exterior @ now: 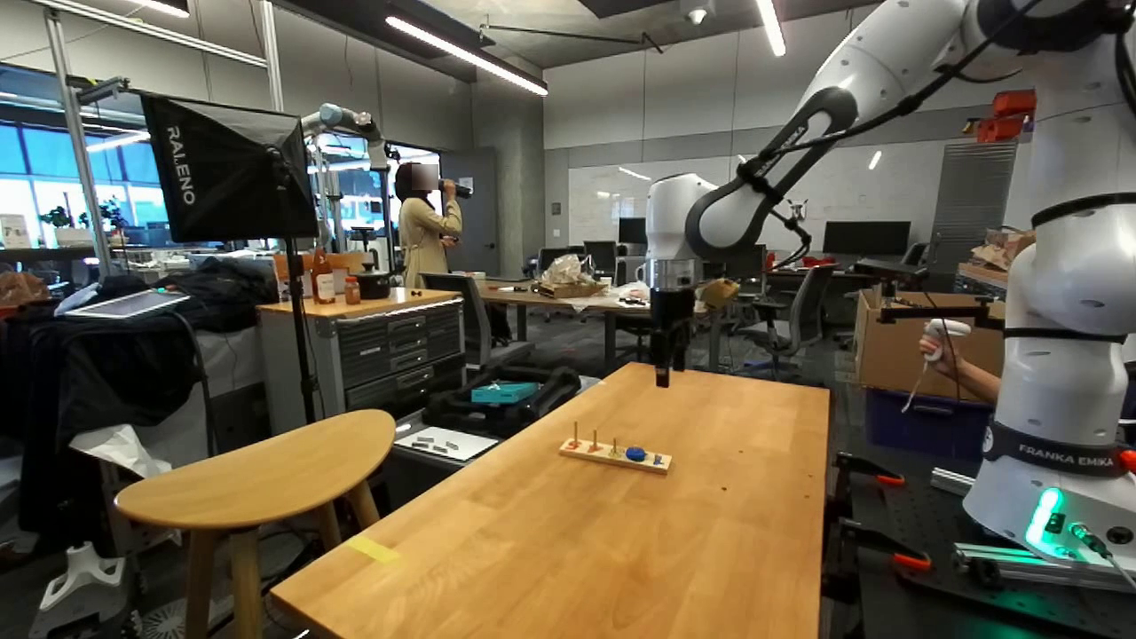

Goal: Remove the blue ring from the wooden platform

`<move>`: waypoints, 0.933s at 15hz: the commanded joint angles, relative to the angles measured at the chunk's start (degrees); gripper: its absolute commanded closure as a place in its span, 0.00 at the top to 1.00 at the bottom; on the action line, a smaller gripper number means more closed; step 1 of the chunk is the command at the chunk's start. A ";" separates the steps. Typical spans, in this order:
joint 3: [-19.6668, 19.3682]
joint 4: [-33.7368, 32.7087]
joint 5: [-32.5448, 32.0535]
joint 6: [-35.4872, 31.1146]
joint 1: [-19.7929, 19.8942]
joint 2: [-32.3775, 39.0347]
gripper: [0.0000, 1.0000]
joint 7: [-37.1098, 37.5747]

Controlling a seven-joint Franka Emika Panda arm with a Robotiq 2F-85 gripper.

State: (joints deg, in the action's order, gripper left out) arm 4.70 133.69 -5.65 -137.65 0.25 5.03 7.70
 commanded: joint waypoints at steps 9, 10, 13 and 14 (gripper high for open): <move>-3.55 -20.88 -0.35 0.06 -3.20 26.66 1.00 -0.47; -3.64 -21.26 -0.31 -0.61 -3.29 27.68 1.00 -0.55; -3.89 -22.25 -0.48 -1.96 -3.63 30.14 1.00 -0.55; -3.96 -22.33 -0.40 -2.42 -3.65 30.72 1.00 -0.60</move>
State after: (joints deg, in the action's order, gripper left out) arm 2.30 114.13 -5.80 -138.78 -1.85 32.58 7.64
